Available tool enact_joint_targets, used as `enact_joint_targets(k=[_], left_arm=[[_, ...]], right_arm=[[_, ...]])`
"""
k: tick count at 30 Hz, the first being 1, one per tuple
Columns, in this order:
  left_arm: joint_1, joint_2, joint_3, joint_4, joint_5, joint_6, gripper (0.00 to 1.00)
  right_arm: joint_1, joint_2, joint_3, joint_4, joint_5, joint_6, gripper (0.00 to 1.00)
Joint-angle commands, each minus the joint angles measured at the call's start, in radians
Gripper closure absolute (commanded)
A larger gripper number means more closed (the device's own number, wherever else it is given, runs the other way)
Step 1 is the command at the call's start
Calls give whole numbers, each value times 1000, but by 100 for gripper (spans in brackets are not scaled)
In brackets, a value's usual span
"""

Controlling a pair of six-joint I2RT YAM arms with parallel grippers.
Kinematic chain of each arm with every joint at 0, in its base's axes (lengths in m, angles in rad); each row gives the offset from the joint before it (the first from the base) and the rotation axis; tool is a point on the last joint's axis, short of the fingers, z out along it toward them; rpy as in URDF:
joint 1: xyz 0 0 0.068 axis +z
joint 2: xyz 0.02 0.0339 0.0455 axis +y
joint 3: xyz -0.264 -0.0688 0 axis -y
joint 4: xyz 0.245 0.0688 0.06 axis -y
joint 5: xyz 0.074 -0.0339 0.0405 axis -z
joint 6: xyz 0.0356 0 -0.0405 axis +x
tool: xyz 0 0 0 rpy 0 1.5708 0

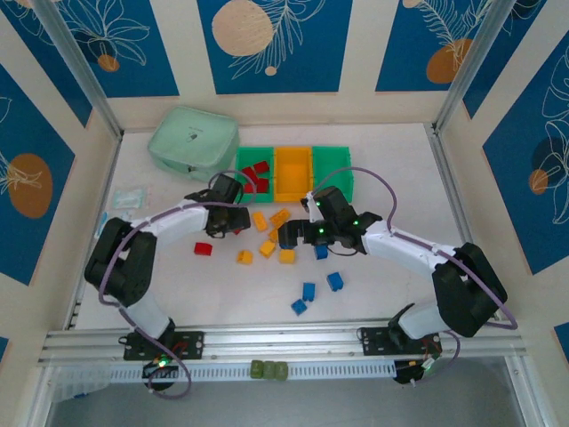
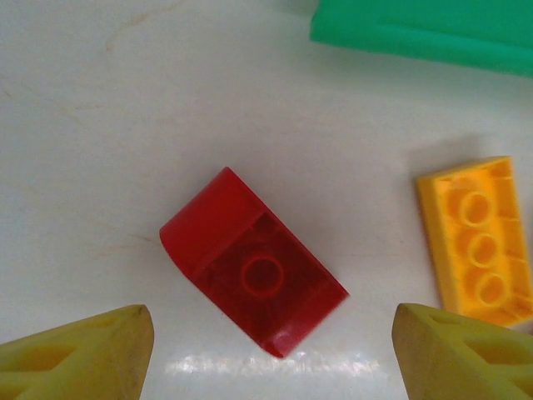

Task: Sort the legos into containers by color
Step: Pick up the lego from the center of the table.

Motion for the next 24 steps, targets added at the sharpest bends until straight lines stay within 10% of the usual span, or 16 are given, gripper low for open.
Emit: enact_joint_targets(k=[1, 24], left_arm=[[6, 48, 45, 18, -24, -24, 25], [8, 48, 12, 22, -81, 2, 67]], right_arm=[[2, -15, -13, -10, 17, -7, 1], [-27, -32, -15, -11, -8, -7, 1]])
